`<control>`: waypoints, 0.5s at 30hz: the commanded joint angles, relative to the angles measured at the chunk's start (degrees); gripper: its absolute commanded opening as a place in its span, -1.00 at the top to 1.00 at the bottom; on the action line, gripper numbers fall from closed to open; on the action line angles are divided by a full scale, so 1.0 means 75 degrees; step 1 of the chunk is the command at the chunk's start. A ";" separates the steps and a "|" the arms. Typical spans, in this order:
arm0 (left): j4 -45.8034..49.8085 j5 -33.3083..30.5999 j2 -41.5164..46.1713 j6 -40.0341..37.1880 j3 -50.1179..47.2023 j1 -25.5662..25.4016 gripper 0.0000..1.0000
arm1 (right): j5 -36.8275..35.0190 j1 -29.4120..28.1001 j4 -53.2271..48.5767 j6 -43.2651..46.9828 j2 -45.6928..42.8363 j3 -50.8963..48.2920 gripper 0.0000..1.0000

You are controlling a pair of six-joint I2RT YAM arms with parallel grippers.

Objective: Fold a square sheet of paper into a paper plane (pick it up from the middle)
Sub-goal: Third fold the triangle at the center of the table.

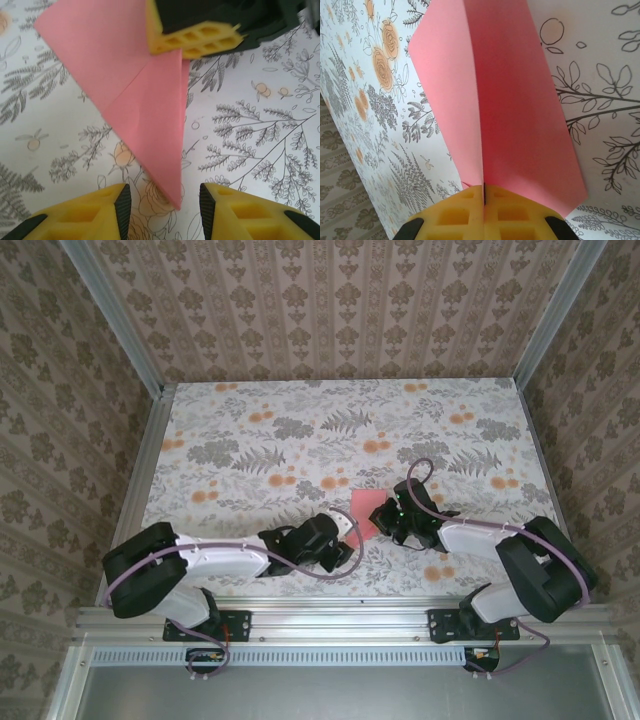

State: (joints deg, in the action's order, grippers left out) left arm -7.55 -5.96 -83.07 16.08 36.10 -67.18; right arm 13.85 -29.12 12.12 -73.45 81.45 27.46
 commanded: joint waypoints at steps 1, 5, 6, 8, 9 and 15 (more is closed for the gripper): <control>0.0199 0.0047 -0.0186 -0.0612 0.0480 -0.0031 0.12 | 0.0211 0.0022 0.0367 -0.0302 0.0118 0.0068 0.97; 0.0703 -0.0020 -0.0760 -0.0582 0.0951 -0.0049 0.07 | 0.0262 0.0022 0.0523 -0.0367 0.0189 0.0018 0.97; 0.0649 -0.0059 -0.0857 -0.0522 0.0989 -0.0055 0.06 | 0.0277 0.0028 0.0533 -0.0367 0.0191 0.0018 0.97; 0.0629 -0.0133 -0.1006 -0.0483 0.1056 -0.0066 0.05 | 0.0298 0.0028 0.0569 -0.0373 0.0214 0.0018 0.97; 0.0635 -0.0236 -0.1067 -0.0447 0.1087 -0.0077 0.05 | 0.0299 0.0025 0.0580 -0.0361 0.0215 0.0021 0.97; 0.0561 -0.0696 -0.1245 -0.0368 0.1138 -0.0078 0.05 | 0.0356 0.0027 0.0599 -0.0355 0.0237 0.0021 0.96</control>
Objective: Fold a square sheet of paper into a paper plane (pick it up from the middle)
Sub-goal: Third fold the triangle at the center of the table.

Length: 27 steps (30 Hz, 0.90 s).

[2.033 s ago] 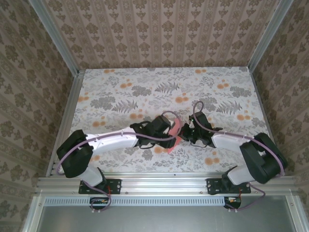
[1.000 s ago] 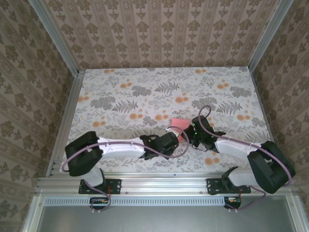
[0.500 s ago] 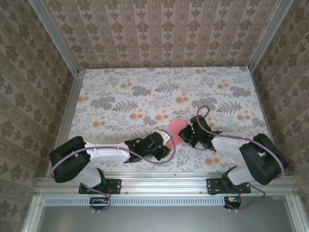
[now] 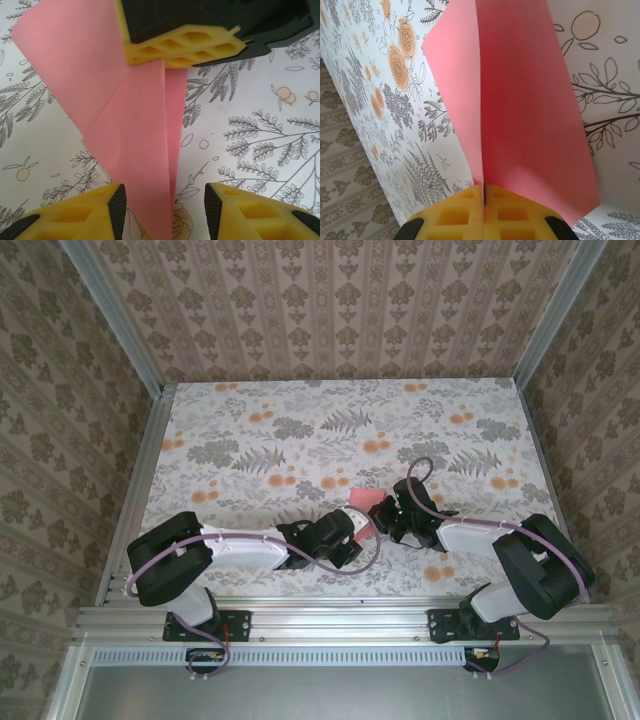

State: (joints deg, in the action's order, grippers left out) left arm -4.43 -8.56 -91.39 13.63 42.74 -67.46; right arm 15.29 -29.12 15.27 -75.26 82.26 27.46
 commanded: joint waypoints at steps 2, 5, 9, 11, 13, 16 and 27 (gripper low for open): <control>0.0121 -0.0362 -0.0234 -0.0092 0.0292 -0.0038 0.07 | 0.0165 0.0033 0.0190 -0.0116 0.0106 0.0020 0.96; 0.0107 -0.0352 -0.0378 -0.0127 0.0377 -0.0029 0.17 | 0.0187 0.0028 0.0198 -0.0113 0.0107 0.0030 0.95; 0.0090 -0.0352 -0.0459 -0.0086 0.0425 -0.0029 0.39 | 0.0178 0.0028 0.0171 -0.0102 0.0084 0.0018 0.94; 0.0042 -0.0372 -0.0439 -0.0042 0.0396 -0.0029 0.48 | 0.0171 0.0028 0.0130 -0.0090 0.0076 0.0009 0.90; 0.0023 -0.0384 -0.0436 -0.0005 0.0368 -0.0034 0.56 | 0.0165 0.0028 0.0130 -0.0069 0.0059 -0.0005 0.88; 0.0045 -0.0409 -0.0435 -0.0012 0.0350 -0.0035 0.72 | 0.0176 0.0026 0.0072 -0.0028 0.0043 0.0000 0.86; -0.0100 -0.0164 -0.0438 0.0142 0.0205 0.0073 1.00 | 0.0146 0.0050 -0.0570 0.0496 -0.0256 0.0162 0.68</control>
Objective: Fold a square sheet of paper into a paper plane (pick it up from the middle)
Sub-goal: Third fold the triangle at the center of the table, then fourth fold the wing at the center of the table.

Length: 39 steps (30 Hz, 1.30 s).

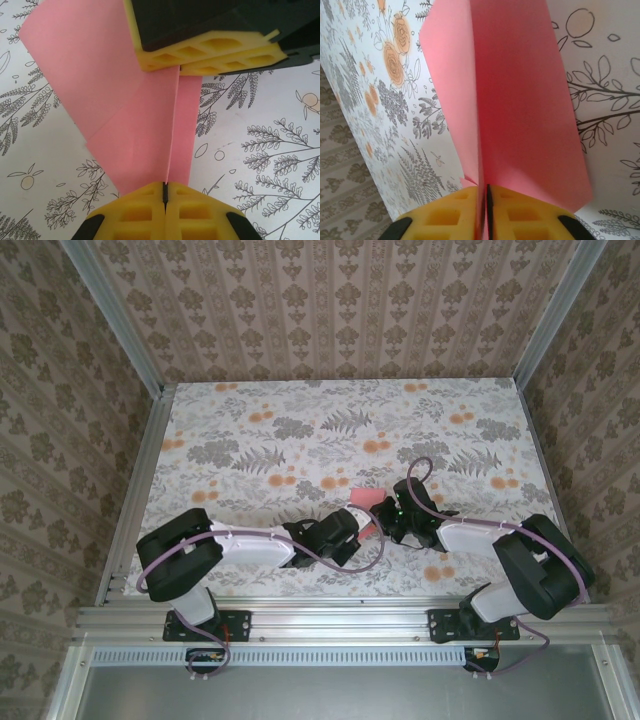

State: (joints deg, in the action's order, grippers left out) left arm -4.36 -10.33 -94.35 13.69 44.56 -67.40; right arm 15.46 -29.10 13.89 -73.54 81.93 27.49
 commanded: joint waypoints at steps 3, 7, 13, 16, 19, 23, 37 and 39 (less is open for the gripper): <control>-0.0343 0.0230 0.0000 0.0312 -0.0227 0.0159 1.00 | 0.0165 0.0069 -0.0573 0.0435 -0.0245 0.0226 0.68; -0.0598 0.0540 0.0087 0.0363 -0.0399 0.0286 1.00 | 0.0459 0.0117 -0.0496 0.0614 -0.0135 0.0340 0.61; -0.1060 0.1200 0.0146 0.0647 -0.0708 0.0557 1.00 | 0.0433 0.0360 -0.1458 0.1572 -0.0758 0.0694 0.30; -0.1346 0.1447 0.0204 0.0896 -0.0918 0.0729 1.00 | 0.0393 0.0521 -0.2204 0.2242 -0.1044 0.0986 0.23; -0.1622 0.1582 0.0285 0.1259 -0.1170 0.0911 1.00 | 0.0467 0.0598 -0.2721 0.2888 -0.1181 0.1246 0.22; -0.1783 0.1824 0.0270 0.1554 -0.1308 0.1072 1.00 | 0.0863 0.0604 -0.2919 0.3503 -0.1011 0.1501 0.26; -0.2509 0.2530 0.0287 0.2862 -0.1738 0.1675 1.00 | 0.1416 0.0587 -0.3290 0.4419 -0.0044 0.1981 0.50; -0.2550 0.2726 0.0274 0.3026 -0.1764 0.1822 1.00 | 0.1419 0.0586 -0.3281 0.4465 0.0033 0.2012 0.50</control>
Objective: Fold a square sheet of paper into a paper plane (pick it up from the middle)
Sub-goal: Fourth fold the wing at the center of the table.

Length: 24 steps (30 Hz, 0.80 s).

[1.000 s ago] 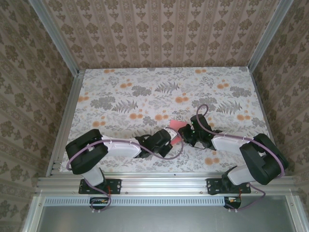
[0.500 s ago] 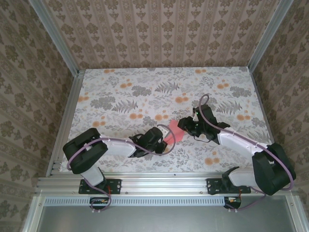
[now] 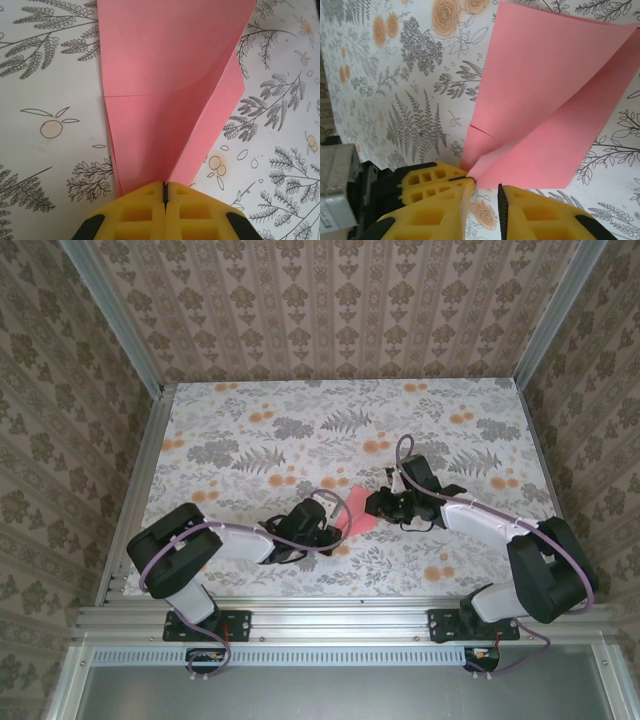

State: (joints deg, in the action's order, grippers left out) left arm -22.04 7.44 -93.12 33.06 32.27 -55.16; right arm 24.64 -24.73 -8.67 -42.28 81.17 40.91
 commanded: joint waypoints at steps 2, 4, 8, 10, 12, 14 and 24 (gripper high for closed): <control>-0.0248 0.0521 0.0095 0.0645 -0.0179 0.0363 1.00 | 0.0233 -0.0007 -0.0329 0.0381 0.0247 0.0315 0.50; -0.0320 0.0813 0.0019 0.0752 -0.0189 0.0545 1.00 | 0.0277 -0.0019 -0.0362 0.0449 0.0372 0.0410 0.50; -0.0558 0.1270 -0.0173 0.0965 -0.0202 0.0768 1.00 | 0.0385 -0.0097 -0.0374 0.0537 0.0661 0.0617 0.51; -0.0617 0.1422 -0.0259 0.1042 -0.0190 0.0834 1.00 | 0.0369 -0.0142 -0.0402 0.0561 0.0772 0.0725 0.52; -0.0650 0.1508 -0.0339 0.1153 -0.0190 0.0894 1.00 | 0.0330 -0.0183 -0.0391 0.0575 0.0874 0.0817 0.59; -0.0668 0.1565 -0.0396 0.1259 -0.0190 0.0972 1.00 | 0.0318 -0.0217 -0.0427 0.0620 0.1014 0.0953 0.62; -0.0895 0.1603 -0.0369 0.1924 -0.0427 0.1282 1.00 | -0.0143 -0.0334 -0.0637 0.0665 0.1689 0.1416 0.72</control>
State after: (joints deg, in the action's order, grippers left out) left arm -28.25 18.94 -95.24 44.91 30.35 -46.37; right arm 25.67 -26.92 -11.00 -38.04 92.01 49.52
